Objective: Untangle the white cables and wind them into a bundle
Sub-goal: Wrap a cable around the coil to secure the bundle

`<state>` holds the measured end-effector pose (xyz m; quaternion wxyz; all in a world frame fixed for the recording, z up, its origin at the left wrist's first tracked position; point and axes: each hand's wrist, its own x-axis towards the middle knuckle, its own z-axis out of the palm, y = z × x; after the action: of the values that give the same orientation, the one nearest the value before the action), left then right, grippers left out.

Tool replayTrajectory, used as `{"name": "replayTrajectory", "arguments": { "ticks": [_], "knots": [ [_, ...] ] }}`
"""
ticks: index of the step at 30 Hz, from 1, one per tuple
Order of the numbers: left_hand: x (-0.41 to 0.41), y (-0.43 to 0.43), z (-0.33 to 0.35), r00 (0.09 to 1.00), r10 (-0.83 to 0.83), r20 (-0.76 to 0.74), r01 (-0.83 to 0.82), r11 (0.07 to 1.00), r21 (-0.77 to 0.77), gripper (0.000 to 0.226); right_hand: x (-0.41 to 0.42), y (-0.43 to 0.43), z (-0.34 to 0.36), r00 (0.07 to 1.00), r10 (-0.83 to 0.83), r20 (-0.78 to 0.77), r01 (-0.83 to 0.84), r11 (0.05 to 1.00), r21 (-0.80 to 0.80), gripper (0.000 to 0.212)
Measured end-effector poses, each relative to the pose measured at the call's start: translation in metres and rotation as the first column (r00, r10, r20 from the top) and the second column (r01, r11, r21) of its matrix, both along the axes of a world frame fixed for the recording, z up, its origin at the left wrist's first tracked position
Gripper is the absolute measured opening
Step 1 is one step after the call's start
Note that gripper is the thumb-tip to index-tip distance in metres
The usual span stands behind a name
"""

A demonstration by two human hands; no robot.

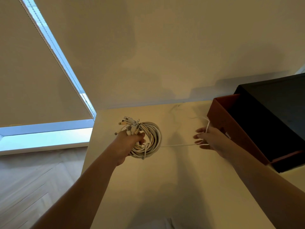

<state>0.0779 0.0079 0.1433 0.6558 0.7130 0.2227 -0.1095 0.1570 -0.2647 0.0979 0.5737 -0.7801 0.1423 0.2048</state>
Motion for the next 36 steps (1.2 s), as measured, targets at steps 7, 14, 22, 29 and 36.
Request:
{"name": "replayTrajectory", "arguments": {
  "ticks": [7,14,22,29,36],
  "knots": [
    [0.004,-0.012,0.005,0.997,-0.069,0.029,0.067,0.996,0.060,0.010,-0.017,0.021,0.018,0.734,0.399,0.549,-0.017,0.819,-0.573,0.069],
    [0.005,-0.022,0.012,0.996,-0.094,0.007,0.094,0.994,0.053,0.012,-0.032,0.060,0.019,0.491,0.858,0.153,-0.735,0.502,-0.457,0.025],
    [0.002,-0.024,0.016,0.986,-0.157,0.056,0.153,0.986,0.071,0.017,-0.036,0.064,0.030,0.650,0.733,0.200,-0.720,0.678,-0.149,0.030],
    [-0.004,-0.038,0.017,0.972,-0.208,0.107,0.209,0.978,0.003,0.020,-0.036,0.067,0.032,0.682,0.655,0.326,-0.604,0.755,-0.256,0.020],
    [-0.003,-0.035,0.016,0.983,-0.172,0.070,0.174,0.984,-0.031,0.009,-0.031,0.059,0.020,0.656,0.662,0.364,-0.546,0.748,-0.378,0.020]
  ]
}}
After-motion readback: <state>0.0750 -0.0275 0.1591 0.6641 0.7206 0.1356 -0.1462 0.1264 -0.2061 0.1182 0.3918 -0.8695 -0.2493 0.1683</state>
